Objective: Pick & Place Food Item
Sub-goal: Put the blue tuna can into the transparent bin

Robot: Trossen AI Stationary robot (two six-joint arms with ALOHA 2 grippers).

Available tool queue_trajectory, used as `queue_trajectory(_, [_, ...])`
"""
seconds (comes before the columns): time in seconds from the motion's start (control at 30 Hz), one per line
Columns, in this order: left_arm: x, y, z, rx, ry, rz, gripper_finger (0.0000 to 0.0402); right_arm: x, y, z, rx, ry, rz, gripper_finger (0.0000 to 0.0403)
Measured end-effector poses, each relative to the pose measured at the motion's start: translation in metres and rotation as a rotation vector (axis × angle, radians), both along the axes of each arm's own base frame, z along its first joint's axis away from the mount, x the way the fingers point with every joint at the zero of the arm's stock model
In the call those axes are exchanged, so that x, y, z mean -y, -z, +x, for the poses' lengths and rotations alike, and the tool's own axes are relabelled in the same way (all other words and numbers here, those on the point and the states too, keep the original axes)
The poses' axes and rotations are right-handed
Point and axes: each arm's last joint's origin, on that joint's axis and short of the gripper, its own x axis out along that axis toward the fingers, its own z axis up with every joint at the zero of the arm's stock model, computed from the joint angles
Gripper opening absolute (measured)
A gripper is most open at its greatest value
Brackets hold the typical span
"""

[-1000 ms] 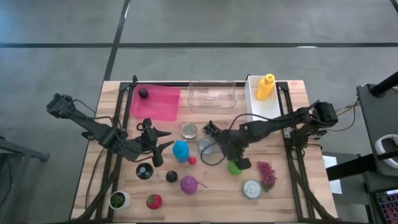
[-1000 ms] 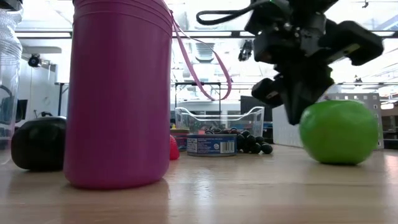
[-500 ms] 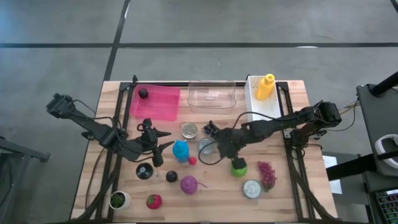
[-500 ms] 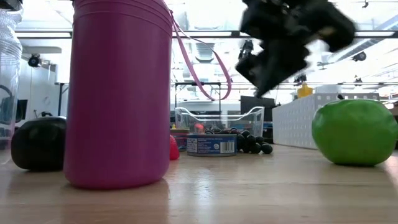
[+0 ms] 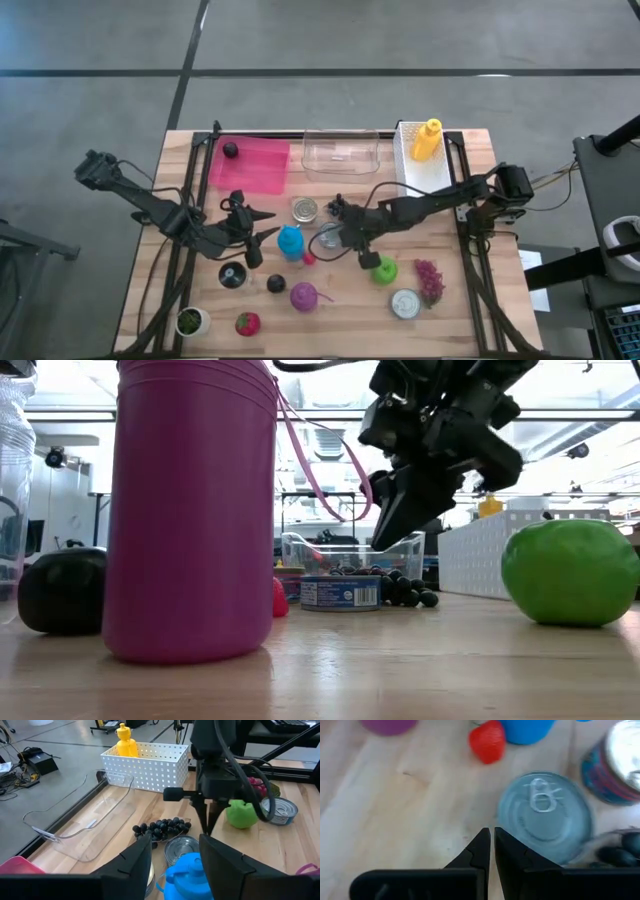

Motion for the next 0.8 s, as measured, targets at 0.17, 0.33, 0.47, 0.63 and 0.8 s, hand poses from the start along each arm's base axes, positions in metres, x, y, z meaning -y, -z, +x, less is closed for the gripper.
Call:
queue_trajectory(0.17, [0.000,0.000,0.000,0.001,-0.001,-0.001,0.0169,0.009,0.001,0.002,0.009,0.029,-0.022,0.0022])
queue_trajectory(0.33, [0.000,0.000,0.000,0.001,-0.001,-0.001,0.0169,0.008,0.009,0.003,-0.003,-0.101,-0.073,0.0022])
queue_trajectory(0.47, [0.000,0.000,0.000,0.001,0.000,-0.001,0.0171,0.006,0.009,0.003,0.006,-0.157,-0.058,0.0022])
queue_trajectory(0.63, [0.000,0.000,0.000,0.001,-0.001,-0.001,0.0168,0.007,0.012,0.004,0.007,-0.173,-0.071,0.0022])
queue_trajectory(0.8, [0.000,0.000,0.000,0.001,-0.001,-0.001,0.0171,0.009,0.018,0.005,-0.002,-0.192,-0.087,0.0022])
